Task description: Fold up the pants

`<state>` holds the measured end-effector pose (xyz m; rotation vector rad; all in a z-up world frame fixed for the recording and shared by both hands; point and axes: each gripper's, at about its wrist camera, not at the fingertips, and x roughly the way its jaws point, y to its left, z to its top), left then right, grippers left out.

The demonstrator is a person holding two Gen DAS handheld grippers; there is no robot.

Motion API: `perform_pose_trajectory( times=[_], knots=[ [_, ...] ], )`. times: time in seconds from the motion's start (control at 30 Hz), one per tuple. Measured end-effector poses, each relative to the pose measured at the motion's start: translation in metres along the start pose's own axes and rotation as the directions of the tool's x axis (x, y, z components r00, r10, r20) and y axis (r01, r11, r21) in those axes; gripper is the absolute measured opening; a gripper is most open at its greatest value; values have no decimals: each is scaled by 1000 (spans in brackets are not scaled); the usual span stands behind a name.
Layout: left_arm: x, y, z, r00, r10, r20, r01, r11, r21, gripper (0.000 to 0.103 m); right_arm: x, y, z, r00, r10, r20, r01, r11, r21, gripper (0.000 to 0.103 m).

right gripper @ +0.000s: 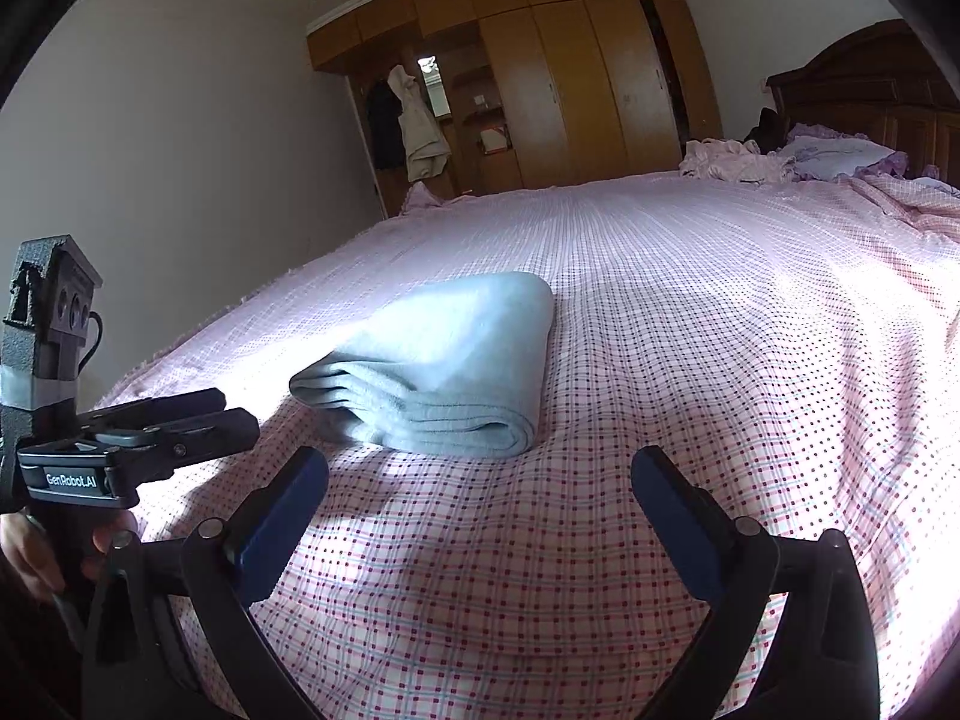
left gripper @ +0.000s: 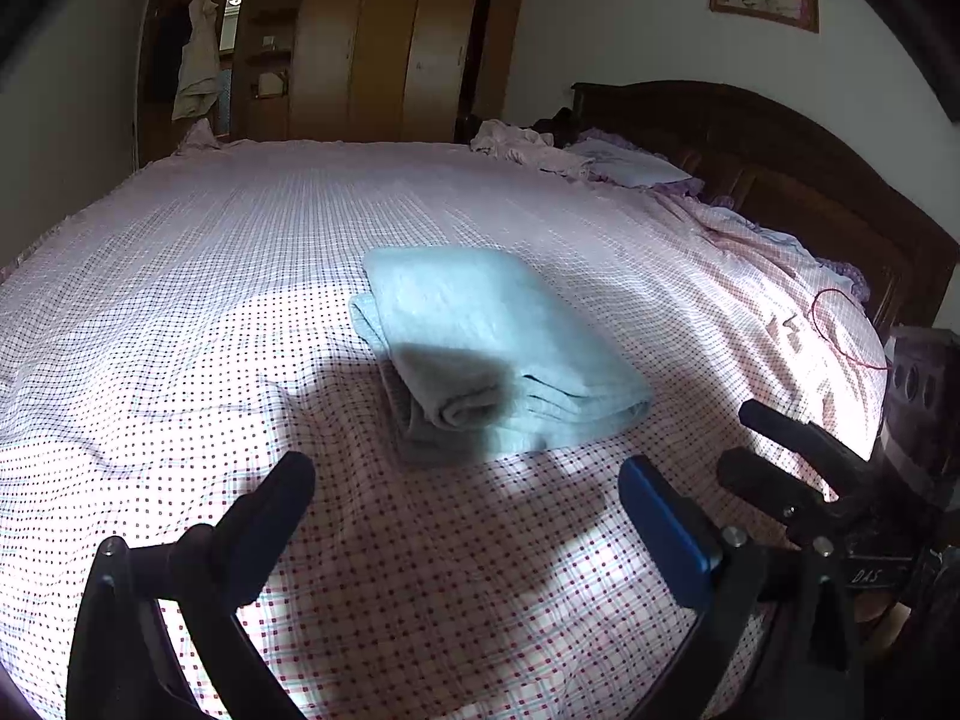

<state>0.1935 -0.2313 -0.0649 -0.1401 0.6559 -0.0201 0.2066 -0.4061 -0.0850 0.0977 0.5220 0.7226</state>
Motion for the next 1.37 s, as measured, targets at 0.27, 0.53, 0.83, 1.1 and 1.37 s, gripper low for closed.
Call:
perform_pose_trajectory(
  times=[0.27, 0.53, 0.83, 1.1, 1.37],
  knots=[
    [1, 0, -1, 1000, -4, -2, 4, 1000, -3, 103, 2, 1, -2, 1000, -1, -7, 1, 1000, -3, 97],
    [4, -4, -2, 1000, -9, -14, 9, 1000, -9, 103, 3, 1, -2, 1000, -1, -11, 1, 1000, -2, 97],
    [4, -4, 1, 1000, -12, -6, 12, 1000, -16, 103, 3, 2, -3, 1000, 0, -7, 0, 1000, -3, 97],
    [7, -2, 0, 1000, 2, -19, -2, 1000, -27, 103, 5, 3, -3, 1000, -2, -17, 2, 1000, -5, 97],
    [10, -6, -2, 1000, -3, -28, 2, 1000, -25, 103, 7, 6, -5, 1000, 0, -26, 0, 1000, -6, 97]
  ],
)
